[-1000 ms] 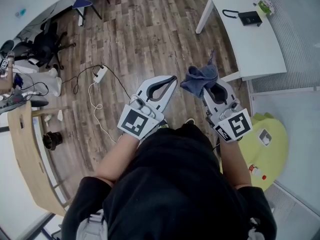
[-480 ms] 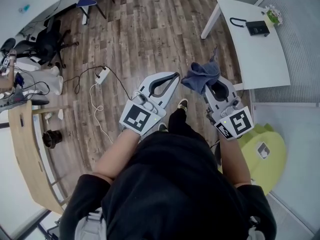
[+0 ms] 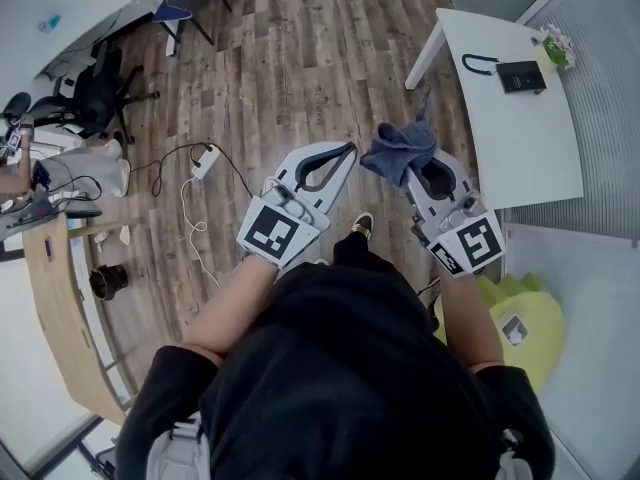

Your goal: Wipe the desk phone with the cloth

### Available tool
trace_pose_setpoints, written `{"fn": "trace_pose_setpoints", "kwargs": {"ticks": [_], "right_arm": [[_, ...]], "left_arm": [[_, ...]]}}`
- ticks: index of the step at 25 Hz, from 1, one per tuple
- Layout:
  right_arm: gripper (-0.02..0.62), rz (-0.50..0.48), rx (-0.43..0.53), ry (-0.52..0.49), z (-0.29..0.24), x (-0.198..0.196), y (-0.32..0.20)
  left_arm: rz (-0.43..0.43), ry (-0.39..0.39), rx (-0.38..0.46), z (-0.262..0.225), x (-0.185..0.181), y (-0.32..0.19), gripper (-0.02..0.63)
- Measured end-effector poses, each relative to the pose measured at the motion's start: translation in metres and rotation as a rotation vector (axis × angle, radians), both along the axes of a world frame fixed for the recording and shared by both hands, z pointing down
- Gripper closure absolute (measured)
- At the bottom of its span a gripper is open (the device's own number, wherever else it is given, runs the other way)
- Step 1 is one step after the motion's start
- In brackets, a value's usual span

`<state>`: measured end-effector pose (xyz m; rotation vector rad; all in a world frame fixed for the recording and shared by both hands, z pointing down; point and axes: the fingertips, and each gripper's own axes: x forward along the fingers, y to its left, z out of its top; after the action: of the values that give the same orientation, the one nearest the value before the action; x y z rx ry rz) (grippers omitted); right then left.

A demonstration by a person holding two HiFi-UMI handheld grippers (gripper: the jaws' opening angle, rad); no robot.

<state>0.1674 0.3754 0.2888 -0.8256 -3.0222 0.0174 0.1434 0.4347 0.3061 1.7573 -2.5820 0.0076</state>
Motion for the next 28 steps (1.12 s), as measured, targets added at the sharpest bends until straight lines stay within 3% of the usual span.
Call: {"fn": "trace_pose_setpoints", "kwargs": {"ticks": [16,28], "right_arm": [[0.525,0.007,-0.015,-0.005,0.005,-0.082,-0.083],[0.525,0.136,0.008,0.008,0.008,-0.197,-0.095]], "left_arm": [[0.002,-0.003,-0.024,0.004,-0.086,-0.083,0.595],[0.142,0.002,0.000,0.010,-0.207,-0.105,0.595]]}}
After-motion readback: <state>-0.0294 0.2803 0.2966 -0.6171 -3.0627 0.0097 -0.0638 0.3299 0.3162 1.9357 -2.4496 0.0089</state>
